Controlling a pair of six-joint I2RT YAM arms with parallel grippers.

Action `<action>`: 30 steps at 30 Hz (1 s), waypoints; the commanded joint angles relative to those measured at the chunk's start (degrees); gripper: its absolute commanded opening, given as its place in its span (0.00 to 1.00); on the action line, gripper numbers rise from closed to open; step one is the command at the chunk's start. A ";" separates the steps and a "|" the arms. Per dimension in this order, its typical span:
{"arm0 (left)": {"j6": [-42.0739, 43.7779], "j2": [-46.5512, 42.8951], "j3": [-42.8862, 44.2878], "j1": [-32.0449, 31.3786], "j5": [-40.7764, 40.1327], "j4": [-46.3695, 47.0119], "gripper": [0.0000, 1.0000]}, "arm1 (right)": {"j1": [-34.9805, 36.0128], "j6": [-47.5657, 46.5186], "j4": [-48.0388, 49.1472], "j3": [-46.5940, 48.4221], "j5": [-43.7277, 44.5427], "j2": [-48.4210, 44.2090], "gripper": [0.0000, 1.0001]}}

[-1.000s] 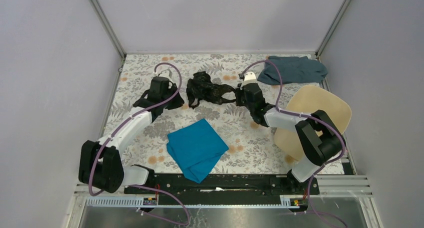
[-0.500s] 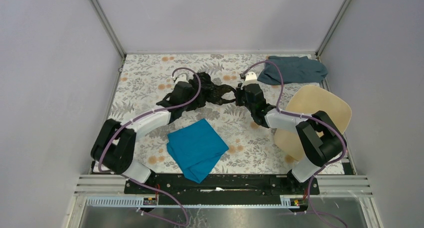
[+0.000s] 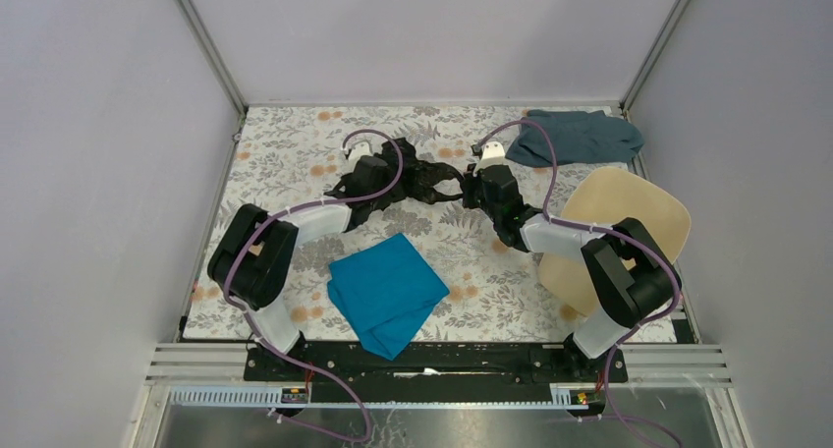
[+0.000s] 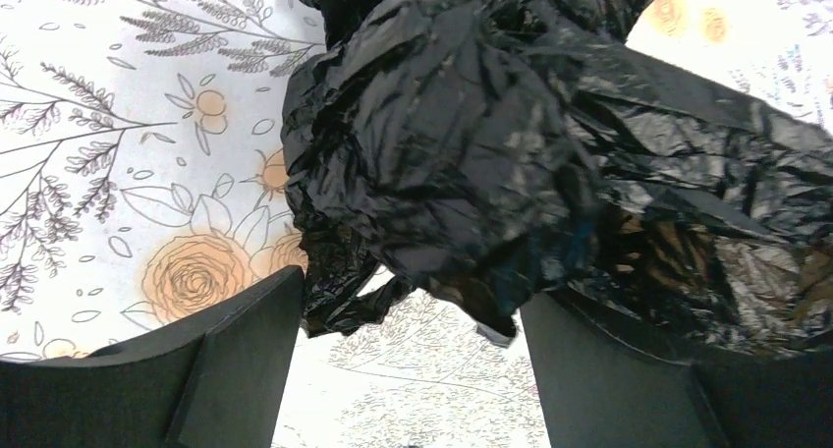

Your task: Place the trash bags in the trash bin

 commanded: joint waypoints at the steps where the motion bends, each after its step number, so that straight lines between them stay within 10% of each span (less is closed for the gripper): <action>1: -2.31 -3.89 -0.96 0.13 -0.63 5.25 0.84 | 0.16 -0.18 3.31 0.13 -0.82 -2.29 0.00; 12: -2.69 -11.26 -2.09 -2.55 -5.93 3.76 0.58 | 0.19 0.16 3.57 0.41 -1.89 -2.30 0.00; 26: -3.26 -2.27 2.74 -2.65 -6.23 3.83 0.59 | 0.24 0.31 3.73 -0.44 -1.84 -2.89 0.00; 30: -3.42 -2.40 2.59 -1.02 -3.42 3.54 0.26 | 0.17 0.07 3.47 -0.72 -1.16 -2.61 0.00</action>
